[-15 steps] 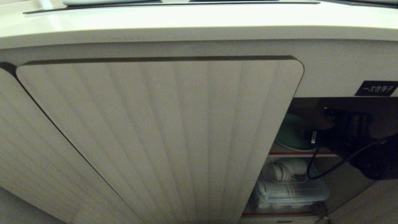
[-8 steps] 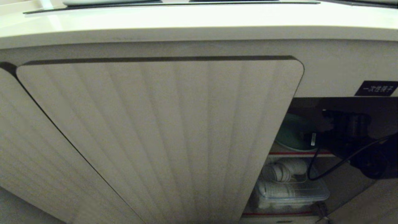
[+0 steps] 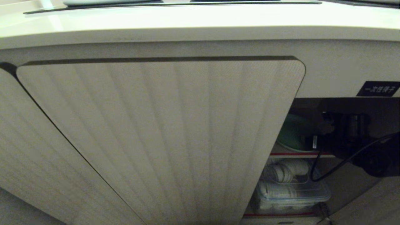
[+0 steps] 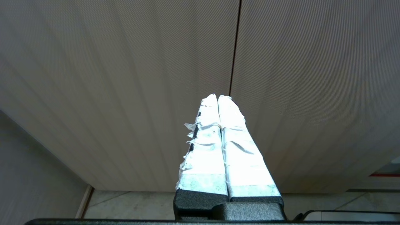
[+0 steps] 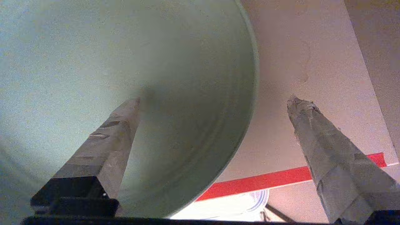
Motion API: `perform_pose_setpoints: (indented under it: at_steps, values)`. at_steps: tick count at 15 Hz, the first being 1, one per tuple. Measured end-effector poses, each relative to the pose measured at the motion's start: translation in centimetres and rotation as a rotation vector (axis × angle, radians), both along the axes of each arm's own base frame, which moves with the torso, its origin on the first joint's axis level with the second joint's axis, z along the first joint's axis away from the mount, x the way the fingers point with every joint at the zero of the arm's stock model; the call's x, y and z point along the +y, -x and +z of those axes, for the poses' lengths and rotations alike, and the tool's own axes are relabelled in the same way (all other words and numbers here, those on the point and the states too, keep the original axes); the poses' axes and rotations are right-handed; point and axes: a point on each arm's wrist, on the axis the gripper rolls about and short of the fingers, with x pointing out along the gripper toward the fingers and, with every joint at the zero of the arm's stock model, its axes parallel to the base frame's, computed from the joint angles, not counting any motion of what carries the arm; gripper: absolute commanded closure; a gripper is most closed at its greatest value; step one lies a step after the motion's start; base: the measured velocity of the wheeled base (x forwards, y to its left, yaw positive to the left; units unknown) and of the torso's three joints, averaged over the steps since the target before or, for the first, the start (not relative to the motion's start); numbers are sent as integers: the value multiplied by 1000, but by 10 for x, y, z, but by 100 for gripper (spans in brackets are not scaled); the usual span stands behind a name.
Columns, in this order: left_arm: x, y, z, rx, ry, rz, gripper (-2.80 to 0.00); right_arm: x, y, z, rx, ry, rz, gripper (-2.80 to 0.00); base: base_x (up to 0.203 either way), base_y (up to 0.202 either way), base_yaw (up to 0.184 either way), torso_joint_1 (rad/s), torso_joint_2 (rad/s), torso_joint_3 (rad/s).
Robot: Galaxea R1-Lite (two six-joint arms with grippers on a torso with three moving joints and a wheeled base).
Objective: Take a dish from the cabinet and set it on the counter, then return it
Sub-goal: Take the plate from the cabinet
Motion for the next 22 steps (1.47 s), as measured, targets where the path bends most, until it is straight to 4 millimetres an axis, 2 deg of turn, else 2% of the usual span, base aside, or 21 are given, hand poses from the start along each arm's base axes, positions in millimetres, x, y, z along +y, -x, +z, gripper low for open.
perform_pose_setpoints:
  at_steps: [9,22]
  values:
    - [0,0,0,-1,0,0,0,1,-6,9,32,-34,16,-280,0,0,0,0,0,0]
    - [0,0,0,0,0,0,0,1,-8,7,67,-69,8,-280,0,0,0,0,0,0]
